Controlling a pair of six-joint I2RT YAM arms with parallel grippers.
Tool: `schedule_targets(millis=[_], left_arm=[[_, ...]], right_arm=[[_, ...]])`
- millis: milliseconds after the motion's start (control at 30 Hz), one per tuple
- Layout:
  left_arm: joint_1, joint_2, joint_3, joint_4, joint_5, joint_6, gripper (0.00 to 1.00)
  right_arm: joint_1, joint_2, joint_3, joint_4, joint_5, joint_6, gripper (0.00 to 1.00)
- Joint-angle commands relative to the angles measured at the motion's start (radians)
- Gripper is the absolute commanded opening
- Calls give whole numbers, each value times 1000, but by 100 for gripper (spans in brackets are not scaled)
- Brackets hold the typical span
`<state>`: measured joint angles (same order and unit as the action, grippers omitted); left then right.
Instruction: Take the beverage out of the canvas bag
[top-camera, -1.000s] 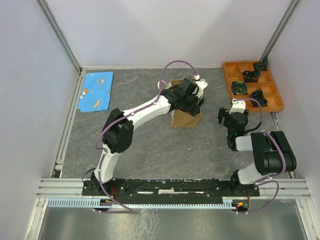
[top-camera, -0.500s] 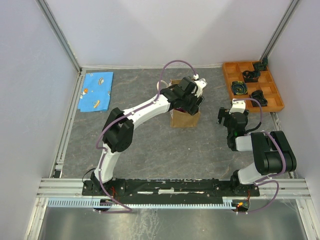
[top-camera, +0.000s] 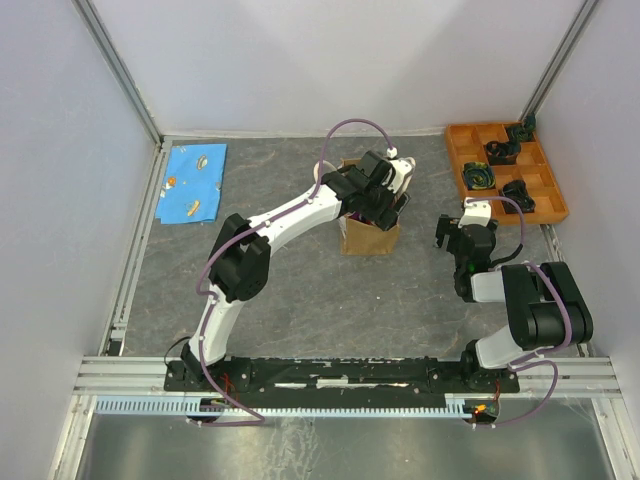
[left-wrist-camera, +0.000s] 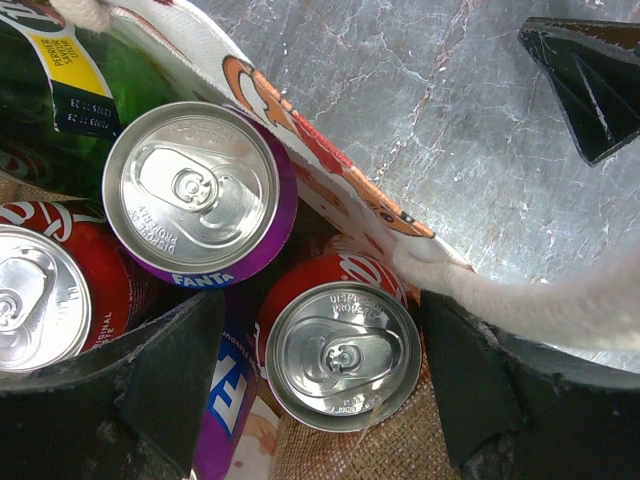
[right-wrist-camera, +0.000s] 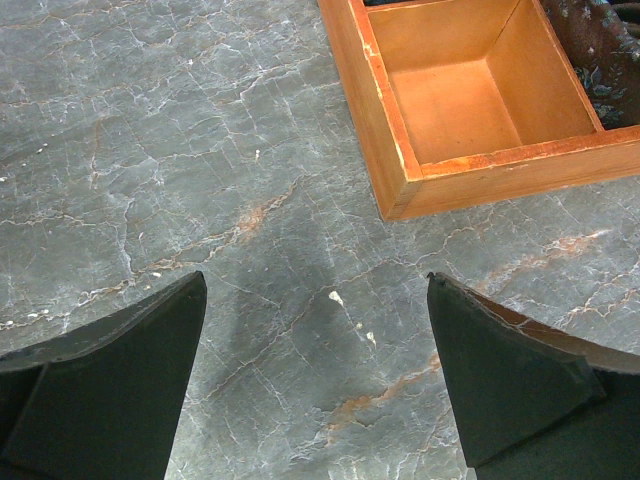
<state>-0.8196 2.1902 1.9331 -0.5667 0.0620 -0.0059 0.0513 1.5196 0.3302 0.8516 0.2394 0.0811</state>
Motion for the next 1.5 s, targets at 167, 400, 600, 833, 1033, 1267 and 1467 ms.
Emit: schedule_targets(millis=[167,400,600,833,1033,1267,1467], left_arm=[[7,66,-9,-239,63,89,75],[8,61,-47,-263,90,106,79],[7,81,-50,-284,100,107,75],[7,93,-24,-318,117,108,5],[6,60,58,-324,138,107,3],[4,62,325,-388,112,103,3],[5,72,420,-418,119,88,3]], right_arm=[[-2,-10,27,27,-6,-2,99],[-2,-10,27,27,-6,-2,99],[-2,-9,26,27,-6,-2,99],[-2,-9,27,27,-6,-2,99],[-3,-9,28,27,-6,-2,99],[-3,-10,27,28,-6,-2,99],[-2,-10,27,27,-6,-2,99]])
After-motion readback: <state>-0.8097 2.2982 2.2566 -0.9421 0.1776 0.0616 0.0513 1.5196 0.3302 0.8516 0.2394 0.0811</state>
